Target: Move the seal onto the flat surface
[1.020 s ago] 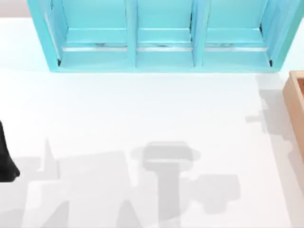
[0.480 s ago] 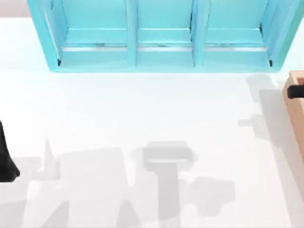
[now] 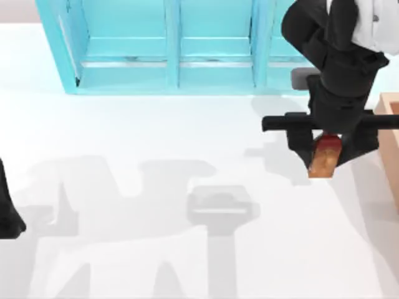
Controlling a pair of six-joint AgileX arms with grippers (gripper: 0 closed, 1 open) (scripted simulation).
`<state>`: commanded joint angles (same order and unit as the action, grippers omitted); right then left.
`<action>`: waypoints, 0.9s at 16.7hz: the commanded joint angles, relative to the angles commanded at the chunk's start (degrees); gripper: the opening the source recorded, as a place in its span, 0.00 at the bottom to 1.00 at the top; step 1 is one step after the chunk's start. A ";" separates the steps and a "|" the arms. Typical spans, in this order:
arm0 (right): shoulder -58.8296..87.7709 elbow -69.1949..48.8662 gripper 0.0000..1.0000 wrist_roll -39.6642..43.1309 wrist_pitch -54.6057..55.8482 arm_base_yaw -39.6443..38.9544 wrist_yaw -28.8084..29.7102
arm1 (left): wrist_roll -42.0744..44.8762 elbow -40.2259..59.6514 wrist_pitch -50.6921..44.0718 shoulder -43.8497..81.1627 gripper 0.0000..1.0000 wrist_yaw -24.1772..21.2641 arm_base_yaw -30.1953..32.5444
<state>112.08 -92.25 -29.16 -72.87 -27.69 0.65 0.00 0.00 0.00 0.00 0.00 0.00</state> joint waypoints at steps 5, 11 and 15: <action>11.36 -7.00 0.00 -9.53 5.85 -9.45 -0.07 | 0.00 0.00 0.00 0.00 1.00 0.00 0.00; 12.55 -8.22 0.00 -11.35 6.92 -11.04 -0.49 | 0.00 0.00 0.00 0.00 1.00 0.00 0.00; 13.37 -6.41 0.00 -11.34 9.53 -11.12 -0.47 | 0.00 0.00 0.00 0.00 1.00 0.00 0.00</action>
<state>125.45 -98.66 -40.49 -63.34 -38.81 0.18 0.00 0.00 0.00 0.00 0.00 0.00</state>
